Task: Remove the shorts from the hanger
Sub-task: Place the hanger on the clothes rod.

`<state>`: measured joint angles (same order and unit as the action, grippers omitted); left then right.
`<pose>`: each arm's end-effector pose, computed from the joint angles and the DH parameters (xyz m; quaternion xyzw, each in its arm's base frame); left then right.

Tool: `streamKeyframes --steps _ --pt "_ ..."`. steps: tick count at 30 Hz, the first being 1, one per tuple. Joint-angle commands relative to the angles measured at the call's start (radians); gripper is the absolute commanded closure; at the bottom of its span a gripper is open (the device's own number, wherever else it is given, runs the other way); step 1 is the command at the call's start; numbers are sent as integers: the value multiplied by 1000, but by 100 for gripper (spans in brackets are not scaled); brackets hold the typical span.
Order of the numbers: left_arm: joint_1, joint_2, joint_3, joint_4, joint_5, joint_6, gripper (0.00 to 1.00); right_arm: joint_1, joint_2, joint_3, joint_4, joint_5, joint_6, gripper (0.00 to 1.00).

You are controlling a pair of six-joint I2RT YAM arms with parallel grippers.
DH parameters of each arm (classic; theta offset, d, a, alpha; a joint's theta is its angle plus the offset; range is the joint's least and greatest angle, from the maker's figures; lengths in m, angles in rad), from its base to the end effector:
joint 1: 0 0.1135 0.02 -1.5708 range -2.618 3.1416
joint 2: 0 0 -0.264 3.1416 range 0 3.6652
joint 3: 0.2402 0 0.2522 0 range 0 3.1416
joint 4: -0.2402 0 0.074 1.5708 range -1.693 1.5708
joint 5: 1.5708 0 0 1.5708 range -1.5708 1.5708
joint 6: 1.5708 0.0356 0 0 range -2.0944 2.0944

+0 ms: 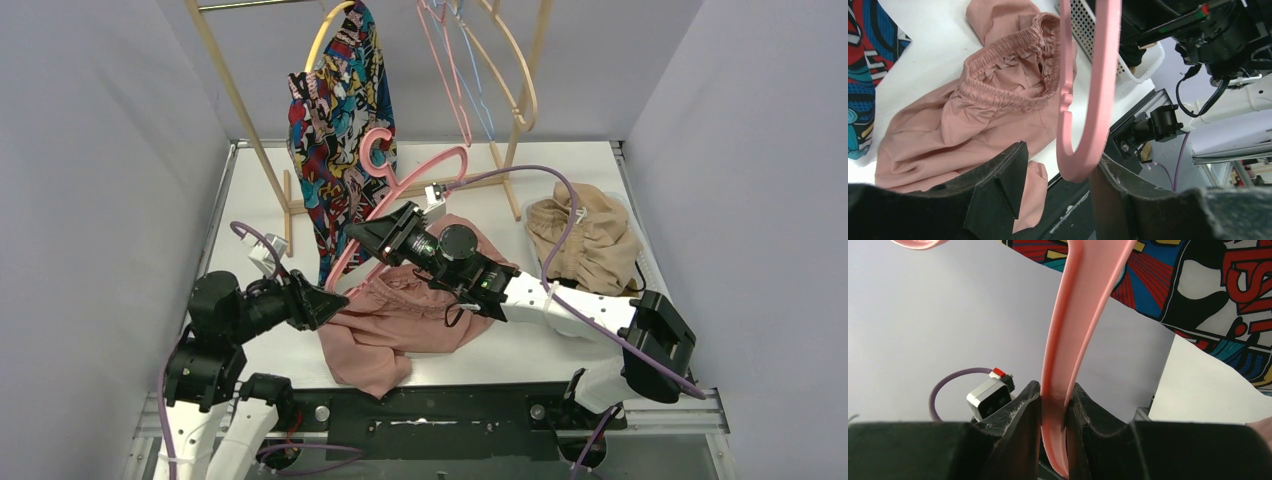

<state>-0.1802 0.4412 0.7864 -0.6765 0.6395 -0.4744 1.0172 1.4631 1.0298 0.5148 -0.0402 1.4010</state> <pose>0.0832 -0.0368 0.3322 0.0673 0.7912 -0.4196 0.4399 0.1819 0.2971 0.3365 0.1147 0.6680 0.6924 0.2474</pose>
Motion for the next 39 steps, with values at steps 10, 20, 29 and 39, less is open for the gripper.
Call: streamKeyframes --steps 10,20,29,39 --pt "4 4 -60 165 -4 -88 76 -20 -16 3 80 -69 37 99" --pt "5 -11 -82 191 -23 -101 72 -32 6 4 80 -115 63 97" --pt "4 -35 -68 209 -49 -94 60 -47 4 0 60 -128 69 97" --pt "4 -16 -85 246 -25 -90 63 -45 36 16 64 -148 81 97"
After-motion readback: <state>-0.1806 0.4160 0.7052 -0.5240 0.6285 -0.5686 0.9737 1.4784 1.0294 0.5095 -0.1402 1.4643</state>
